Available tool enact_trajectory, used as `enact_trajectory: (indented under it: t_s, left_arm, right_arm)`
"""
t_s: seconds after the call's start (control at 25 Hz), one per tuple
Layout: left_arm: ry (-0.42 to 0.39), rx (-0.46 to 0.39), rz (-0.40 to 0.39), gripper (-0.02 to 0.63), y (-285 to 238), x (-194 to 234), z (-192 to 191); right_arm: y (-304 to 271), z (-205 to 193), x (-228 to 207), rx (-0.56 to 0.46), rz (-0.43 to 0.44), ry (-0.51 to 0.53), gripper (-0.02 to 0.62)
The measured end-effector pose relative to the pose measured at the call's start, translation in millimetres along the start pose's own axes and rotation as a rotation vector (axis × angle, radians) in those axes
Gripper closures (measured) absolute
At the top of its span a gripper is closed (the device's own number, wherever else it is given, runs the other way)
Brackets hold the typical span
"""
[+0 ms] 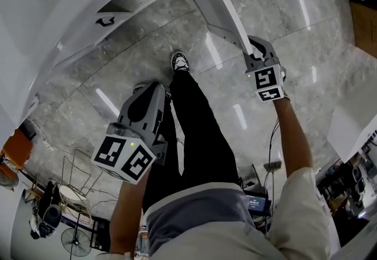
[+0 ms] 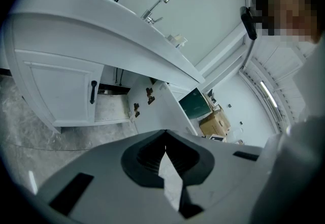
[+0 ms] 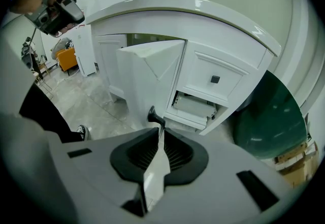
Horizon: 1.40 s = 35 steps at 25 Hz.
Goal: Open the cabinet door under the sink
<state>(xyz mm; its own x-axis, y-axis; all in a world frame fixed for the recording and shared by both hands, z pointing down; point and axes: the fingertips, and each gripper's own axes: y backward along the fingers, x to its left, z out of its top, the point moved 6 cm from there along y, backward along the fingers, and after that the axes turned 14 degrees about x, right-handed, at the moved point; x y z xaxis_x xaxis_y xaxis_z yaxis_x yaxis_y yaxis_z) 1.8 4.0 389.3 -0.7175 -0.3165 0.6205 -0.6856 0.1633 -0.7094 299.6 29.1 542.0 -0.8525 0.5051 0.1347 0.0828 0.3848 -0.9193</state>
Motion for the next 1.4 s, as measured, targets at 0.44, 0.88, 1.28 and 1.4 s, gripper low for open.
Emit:
enact_trajectory:
  t_s: [0.44,0.88,1.28,1.4]
  left_arm:
    - [-0.021,-0.004,-0.009,0.606,7,-13,6]
    - [-0.024,-0.073,-0.006,0.606,36,-25,30]
    - [-0.061,-0.086,-0.018,0.606,55,-42,36]
    - [-0.069,-0.088,-0.022,0.606,58,-45,37]
  right_arm:
    - [24,-2,7,-0.012,0.019,-0.103,0.558]
    - [64,12,4,-0.034,0.027,-0.225,0.581]
    - [105,23,-2,-0.06,0.027,-0.333,0.583]
    - [114,33,0,-0.082,0.041,-0.343,0.583]
